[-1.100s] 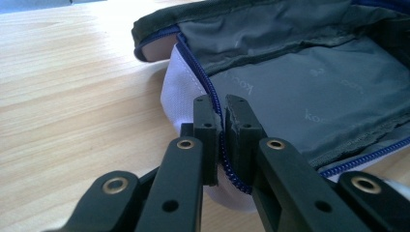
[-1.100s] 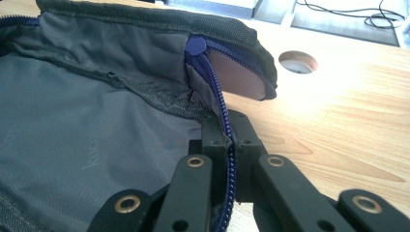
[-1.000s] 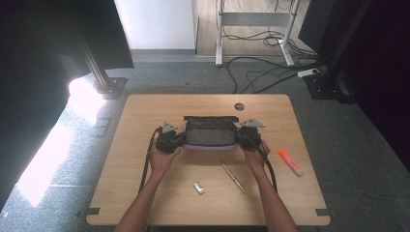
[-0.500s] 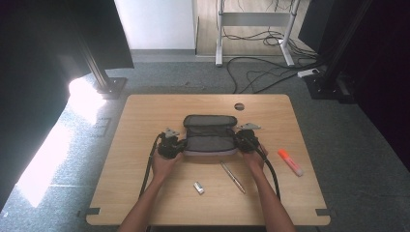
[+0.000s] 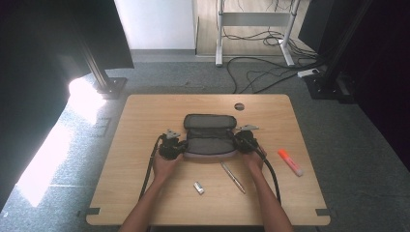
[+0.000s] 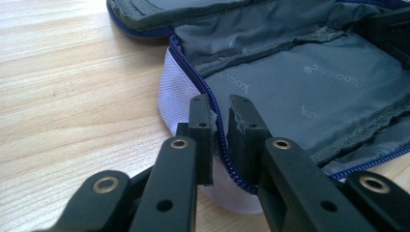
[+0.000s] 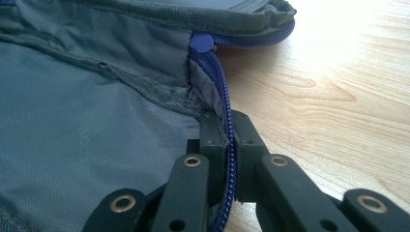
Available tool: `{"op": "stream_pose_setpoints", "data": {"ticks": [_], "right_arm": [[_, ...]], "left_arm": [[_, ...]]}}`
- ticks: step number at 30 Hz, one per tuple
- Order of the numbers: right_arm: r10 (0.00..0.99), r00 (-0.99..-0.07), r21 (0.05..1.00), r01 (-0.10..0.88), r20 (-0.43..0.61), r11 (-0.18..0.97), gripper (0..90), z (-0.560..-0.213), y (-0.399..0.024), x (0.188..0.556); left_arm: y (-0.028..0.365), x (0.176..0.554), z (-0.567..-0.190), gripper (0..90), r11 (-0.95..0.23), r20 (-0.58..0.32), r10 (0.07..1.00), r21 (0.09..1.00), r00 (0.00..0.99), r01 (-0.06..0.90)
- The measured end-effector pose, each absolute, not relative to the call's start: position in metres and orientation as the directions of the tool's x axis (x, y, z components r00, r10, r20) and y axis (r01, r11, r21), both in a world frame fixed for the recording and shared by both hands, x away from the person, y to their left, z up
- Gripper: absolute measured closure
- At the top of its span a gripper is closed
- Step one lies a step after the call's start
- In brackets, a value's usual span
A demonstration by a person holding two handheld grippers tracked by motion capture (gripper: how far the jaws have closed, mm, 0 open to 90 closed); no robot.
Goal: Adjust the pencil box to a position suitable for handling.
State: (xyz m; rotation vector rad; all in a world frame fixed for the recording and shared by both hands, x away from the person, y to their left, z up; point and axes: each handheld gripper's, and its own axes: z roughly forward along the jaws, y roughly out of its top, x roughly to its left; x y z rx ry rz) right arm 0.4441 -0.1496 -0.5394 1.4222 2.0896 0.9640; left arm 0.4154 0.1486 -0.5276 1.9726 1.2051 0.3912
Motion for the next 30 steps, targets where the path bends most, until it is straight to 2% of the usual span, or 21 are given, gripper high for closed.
{"op": "stream_pose_setpoints", "data": {"ticks": [8, 10, 11, 12, 15, 17, 22, 30], "right_arm": [[0.926, -0.376, 0.747, 0.628, 0.042, 0.221, 82.2, -0.541, -0.152, 0.446], [0.926, -0.374, 0.744, 0.631, 0.041, 0.222, 79.0, -0.541, -0.152, 0.446], [0.927, -0.373, 0.744, 0.631, 0.04, 0.222, 77.1, -0.541, -0.152, 0.446], [0.926, -0.374, 0.743, 0.633, 0.046, 0.218, 72.4, -0.54, -0.153, 0.446], [0.93, -0.364, 0.745, 0.634, 0.051, 0.208, 64.6, -0.539, -0.155, 0.445], [0.929, -0.366, 0.746, 0.634, 0.06, 0.202, 60.9, -0.537, -0.157, 0.444], [0.935, -0.348, 0.787, 0.595, 0.071, 0.162, 55.6, -0.529, -0.161, 0.439], [0.933, -0.341, 0.806, 0.581, 0.112, 0.116, 53.0, -0.521, -0.173, 0.43]], "left_arm": [[0.149, 0.415, -0.528, 74.9, -0.246, -0.139, 0.85, 0.748, 0.508, 0.616], [0.149, 0.415, -0.528, 66.3, -0.243, -0.142, 0.851, 0.747, 0.505, 0.619], [0.149, 0.415, -0.529, 66.3, -0.238, -0.15, 0.85, 0.745, 0.505, 0.623], [0.148, 0.415, -0.529, 54.1, -0.24, -0.143, 0.853, 0.746, 0.502, 0.621], [0.147, 0.414, -0.528, 41.9, -0.239, -0.13, 0.858, 0.754, 0.496, 0.611], [0.148, 0.413, -0.526, 37.5, -0.234, -0.126, 0.86, 0.763, 0.494, 0.603], [0.149, 0.412, -0.519, 33.0, -0.218, -0.131, 0.862, 0.777, 0.49, 0.59], [0.156, 0.406, -0.507, 31.3, -0.196, -0.148, 0.857, 0.791, 0.493, 0.579]]}}
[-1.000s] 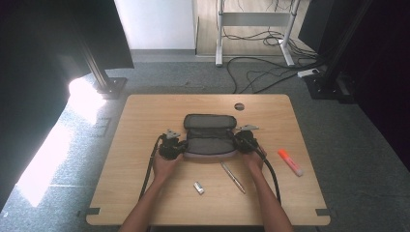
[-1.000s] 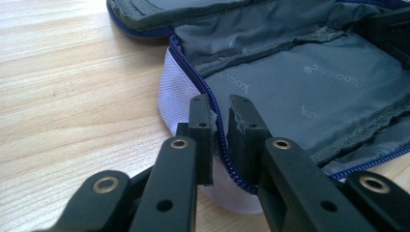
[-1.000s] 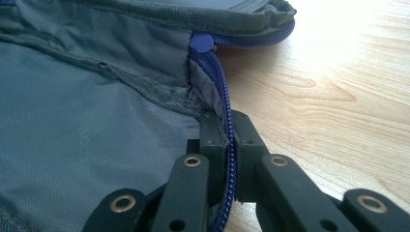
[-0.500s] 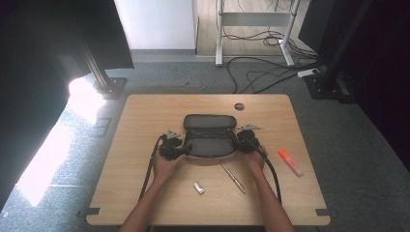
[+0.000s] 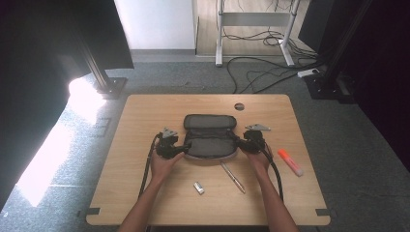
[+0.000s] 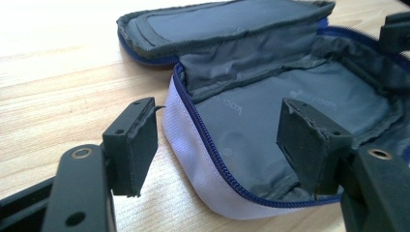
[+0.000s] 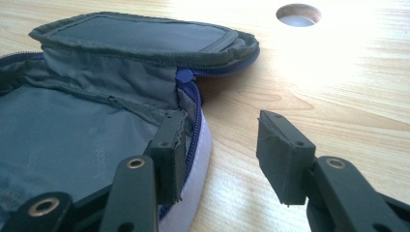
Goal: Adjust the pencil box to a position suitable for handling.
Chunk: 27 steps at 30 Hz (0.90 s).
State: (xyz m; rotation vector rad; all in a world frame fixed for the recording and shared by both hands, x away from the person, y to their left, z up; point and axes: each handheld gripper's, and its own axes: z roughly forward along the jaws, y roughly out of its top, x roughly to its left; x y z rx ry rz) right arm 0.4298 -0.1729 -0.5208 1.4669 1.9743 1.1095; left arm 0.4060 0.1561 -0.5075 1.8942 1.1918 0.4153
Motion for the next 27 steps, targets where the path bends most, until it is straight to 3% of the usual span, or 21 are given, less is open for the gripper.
{"op": "stream_pose_setpoints", "data": {"ticks": [15, 27], "right_arm": [[0.919, -0.367, 0.833, 0.546, 0.145, 0.087, 52.7, -0.509, -0.191, 0.401], [0.897, -0.41, 0.849, 0.521, 0.163, 0.084, 50.2, -0.51, -0.19, 0.375]], "left_arm": [[0.171, 0.379, -0.492, 31.5, -0.212, -0.132, 0.839, 0.815, 0.529, 0.539], [0.192, 0.353, -0.503, 31.8, -0.183, -0.161, 0.845, 0.81, 0.511, 0.558]]}}
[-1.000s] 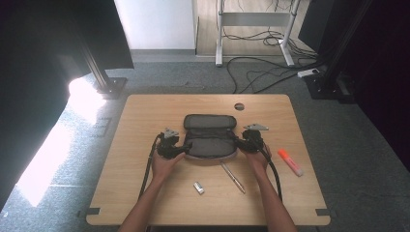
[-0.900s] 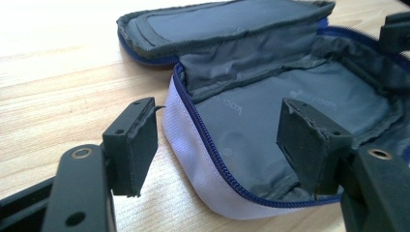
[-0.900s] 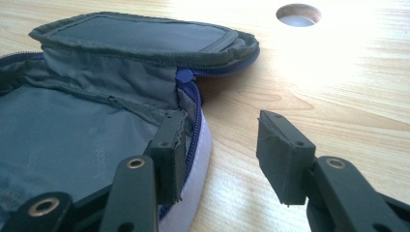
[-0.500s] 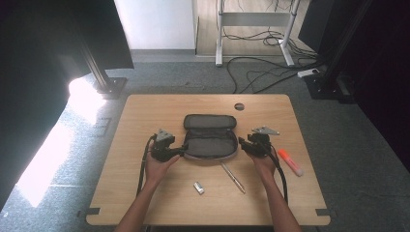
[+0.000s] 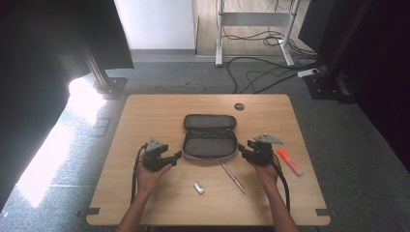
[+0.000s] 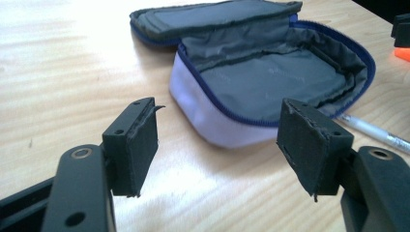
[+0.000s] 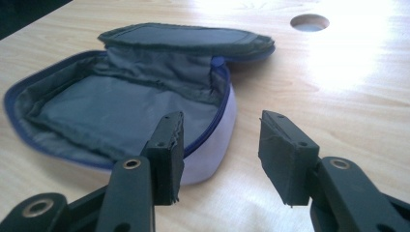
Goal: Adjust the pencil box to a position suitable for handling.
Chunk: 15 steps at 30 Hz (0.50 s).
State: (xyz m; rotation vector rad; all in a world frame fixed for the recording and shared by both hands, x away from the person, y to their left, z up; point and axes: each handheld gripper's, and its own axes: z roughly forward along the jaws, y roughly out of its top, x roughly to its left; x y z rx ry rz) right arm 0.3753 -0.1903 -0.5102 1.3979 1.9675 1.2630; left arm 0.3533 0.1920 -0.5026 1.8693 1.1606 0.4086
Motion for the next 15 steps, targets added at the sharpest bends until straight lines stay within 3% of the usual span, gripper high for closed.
{"op": "stream_pose_setpoints", "data": {"ticks": [15], "right_arm": [[0.878, -0.465, 0.863, 0.483, 0.112, 0.146, 44.8, -0.512, -0.197, 0.337]], "left_arm": [[0.204, 0.325, -0.523, 32.4, -0.212, -0.169, 0.828, 0.788, 0.534, 0.578]]}}
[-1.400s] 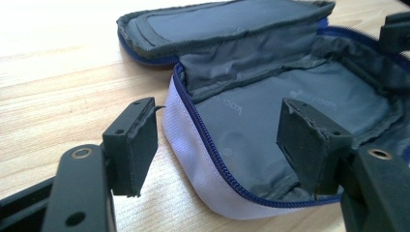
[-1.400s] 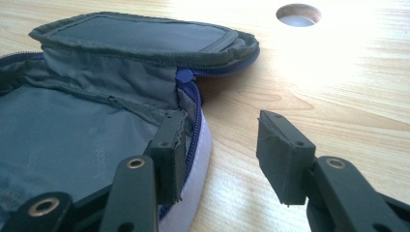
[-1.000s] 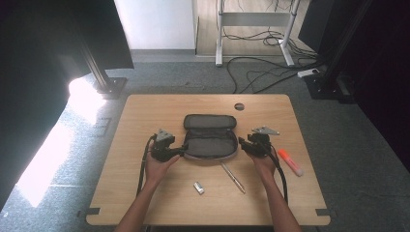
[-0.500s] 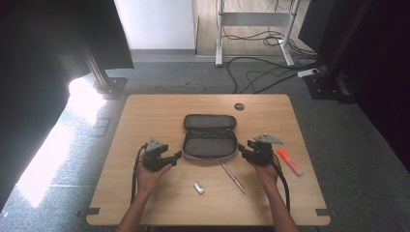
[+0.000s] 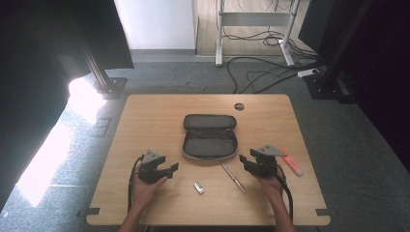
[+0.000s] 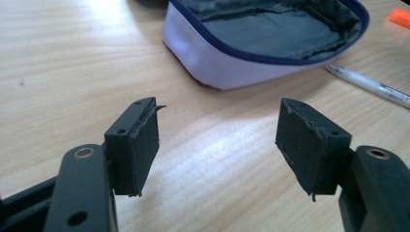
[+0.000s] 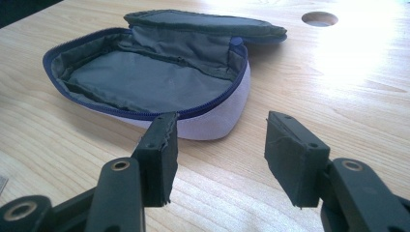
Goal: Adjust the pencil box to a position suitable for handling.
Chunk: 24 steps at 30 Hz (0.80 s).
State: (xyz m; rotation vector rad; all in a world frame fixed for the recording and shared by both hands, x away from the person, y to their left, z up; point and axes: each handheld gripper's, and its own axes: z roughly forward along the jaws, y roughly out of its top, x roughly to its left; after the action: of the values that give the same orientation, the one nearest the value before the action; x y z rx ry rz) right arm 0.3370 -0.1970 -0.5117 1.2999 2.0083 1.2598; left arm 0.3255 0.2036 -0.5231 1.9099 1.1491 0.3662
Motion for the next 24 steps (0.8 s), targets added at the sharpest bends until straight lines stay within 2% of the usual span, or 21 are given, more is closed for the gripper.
{"op": "stream_pose_setpoints", "data": {"ticks": [7, 24], "right_arm": [[0.88, -0.469, 0.861, 0.475, 0.076, 0.179, 41.9, -0.514, -0.203, 0.333], [0.901, -0.423, 0.848, 0.508, 0.093, 0.151, 42.6, -0.529, -0.237, 0.325]], "left_arm": [[0.208, 0.322, -0.53, 32.8, -0.227, -0.165, 0.826, 0.779, 0.54, 0.585], [0.213, 0.316, -0.541, 32.4, -0.267, -0.13, 0.832, 0.758, 0.539, 0.595]]}}
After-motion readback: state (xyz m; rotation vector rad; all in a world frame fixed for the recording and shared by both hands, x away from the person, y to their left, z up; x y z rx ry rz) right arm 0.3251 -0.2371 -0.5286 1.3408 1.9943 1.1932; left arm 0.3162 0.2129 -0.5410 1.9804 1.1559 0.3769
